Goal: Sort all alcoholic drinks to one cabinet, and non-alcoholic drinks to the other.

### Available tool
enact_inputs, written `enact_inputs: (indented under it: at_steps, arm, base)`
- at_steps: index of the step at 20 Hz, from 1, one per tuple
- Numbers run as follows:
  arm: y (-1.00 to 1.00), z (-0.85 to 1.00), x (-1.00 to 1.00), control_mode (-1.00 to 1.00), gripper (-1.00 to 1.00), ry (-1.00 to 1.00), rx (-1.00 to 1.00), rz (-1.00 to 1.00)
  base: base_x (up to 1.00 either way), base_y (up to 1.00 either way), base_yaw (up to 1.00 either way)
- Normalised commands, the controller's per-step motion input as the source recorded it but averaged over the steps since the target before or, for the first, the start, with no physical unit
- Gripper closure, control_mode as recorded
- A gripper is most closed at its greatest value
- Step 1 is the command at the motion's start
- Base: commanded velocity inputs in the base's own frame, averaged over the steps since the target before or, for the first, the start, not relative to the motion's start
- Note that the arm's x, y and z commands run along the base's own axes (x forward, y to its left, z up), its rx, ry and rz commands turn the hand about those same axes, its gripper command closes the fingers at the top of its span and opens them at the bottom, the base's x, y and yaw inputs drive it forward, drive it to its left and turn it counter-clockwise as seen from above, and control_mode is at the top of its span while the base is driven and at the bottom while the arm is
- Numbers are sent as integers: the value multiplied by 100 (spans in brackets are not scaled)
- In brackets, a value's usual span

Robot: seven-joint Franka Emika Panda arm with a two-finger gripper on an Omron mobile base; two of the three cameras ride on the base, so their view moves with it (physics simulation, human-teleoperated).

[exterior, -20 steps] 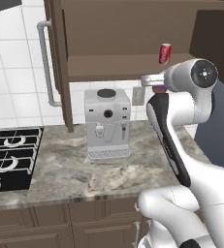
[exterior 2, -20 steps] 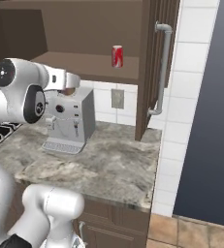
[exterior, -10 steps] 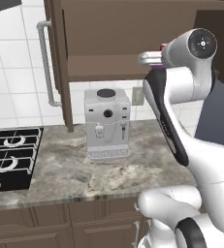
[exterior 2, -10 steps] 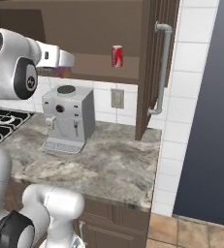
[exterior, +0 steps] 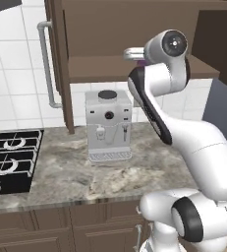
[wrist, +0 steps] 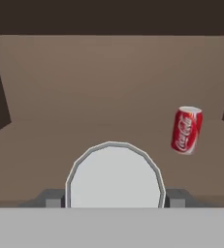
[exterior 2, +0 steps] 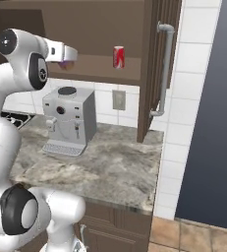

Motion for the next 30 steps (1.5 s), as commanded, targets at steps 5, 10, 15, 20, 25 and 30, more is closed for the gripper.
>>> enact_inputs:
  at_steps: [5, 10, 15, 20, 25, 30]
  arm:
    - [13, -5, 86, -100, 100, 3, 0, 0]
    - [0, -11, 85, -100, 100, 3, 0, 0]
    - [0, -29, 84, -100, 100, 2, 0, 0]
    - [0, -48, 85, -100, 100, 2, 0, 0]
    - [0, -30, 69, -100, 100, 4, 0, 0]
    - [3, -29, 22, -100, -100, 9, 0, 0]
  base:
    - [0, 0, 0]
    - [0, 0, 0]
    - [0, 0, 0]
    - [0, 0, 0]
    - [0, 0, 0]
    - [0, 0, 0]
